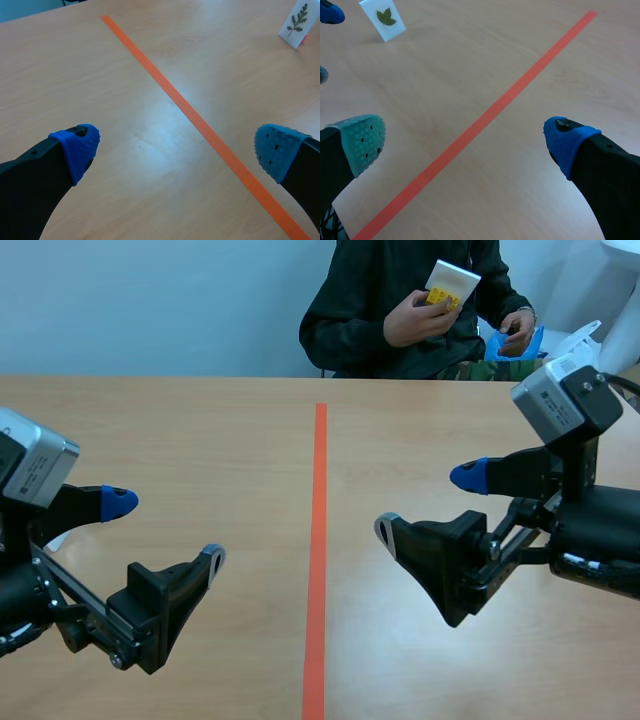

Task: Sort the leaf by its shape. The table is split by an orange tape line. A compound leaf with several leaflets goes to the left side, a simple leaf with one blade goes to the right side. Return to the home posture when a red brick is placed on the table.

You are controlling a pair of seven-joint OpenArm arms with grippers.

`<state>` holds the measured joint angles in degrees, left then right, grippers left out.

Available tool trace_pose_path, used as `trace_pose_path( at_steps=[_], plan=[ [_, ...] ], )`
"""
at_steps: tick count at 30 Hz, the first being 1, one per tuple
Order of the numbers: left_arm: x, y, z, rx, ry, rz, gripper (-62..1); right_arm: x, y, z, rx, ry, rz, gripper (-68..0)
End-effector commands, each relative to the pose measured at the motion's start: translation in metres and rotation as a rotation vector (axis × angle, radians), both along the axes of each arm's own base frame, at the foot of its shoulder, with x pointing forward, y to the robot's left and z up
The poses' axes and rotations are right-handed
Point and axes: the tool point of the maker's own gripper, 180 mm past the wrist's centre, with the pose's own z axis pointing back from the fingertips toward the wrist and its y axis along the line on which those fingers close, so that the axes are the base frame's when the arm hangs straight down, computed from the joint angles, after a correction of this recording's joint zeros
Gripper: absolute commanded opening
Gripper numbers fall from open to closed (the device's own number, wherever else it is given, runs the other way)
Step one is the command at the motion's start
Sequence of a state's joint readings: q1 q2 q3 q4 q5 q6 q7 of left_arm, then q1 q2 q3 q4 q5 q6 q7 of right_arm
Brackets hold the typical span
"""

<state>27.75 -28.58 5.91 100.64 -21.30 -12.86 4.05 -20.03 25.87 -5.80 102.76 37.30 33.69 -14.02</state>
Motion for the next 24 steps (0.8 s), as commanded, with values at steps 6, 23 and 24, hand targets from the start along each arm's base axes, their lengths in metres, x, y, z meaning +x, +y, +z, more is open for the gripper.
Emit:
trace_pose_path(
  at_steps=[6, 23, 24],
  plan=[
    [0.003, -0.001, 0.007, -0.023, -0.026, 0.003, 1.4, -0.003, 0.013, 0.009, -0.026, -0.044, 0.014, 0.4],
    [0.003, -0.001, 0.007, -0.023, -0.025, 0.003, 1.4, -0.017, 0.024, 0.003, -0.132, -0.071, -0.045, 0.4],
    [0.003, -0.001, 0.007, -0.023, -0.025, 0.003, 1.4, -0.017, 0.024, 0.003, -0.138, -0.072, -0.047, 0.4]
  ],
)
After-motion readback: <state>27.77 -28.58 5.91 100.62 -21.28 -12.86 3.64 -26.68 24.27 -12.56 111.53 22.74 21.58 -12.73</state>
